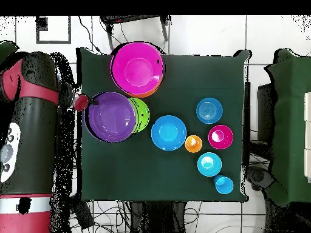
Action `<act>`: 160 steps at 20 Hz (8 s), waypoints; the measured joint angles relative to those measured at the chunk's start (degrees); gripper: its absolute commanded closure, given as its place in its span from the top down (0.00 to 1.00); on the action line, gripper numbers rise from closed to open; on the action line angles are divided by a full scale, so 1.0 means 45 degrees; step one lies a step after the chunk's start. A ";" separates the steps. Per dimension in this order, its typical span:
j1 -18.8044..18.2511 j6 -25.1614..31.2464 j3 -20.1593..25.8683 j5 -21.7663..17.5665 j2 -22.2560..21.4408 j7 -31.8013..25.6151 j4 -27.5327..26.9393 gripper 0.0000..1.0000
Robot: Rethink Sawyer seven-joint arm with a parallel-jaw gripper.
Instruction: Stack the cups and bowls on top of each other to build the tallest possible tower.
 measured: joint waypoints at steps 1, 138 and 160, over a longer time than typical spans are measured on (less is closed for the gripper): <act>-0.0014 -0.0074 0.0130 0.0003 -0.0081 -0.0016 0.0074 0.00; -0.5199 -0.0683 -0.2932 0.5193 0.4069 -0.8610 -0.8703 0.00; -0.4681 -0.0907 -0.2487 0.4691 0.3496 -0.8610 -0.7792 0.00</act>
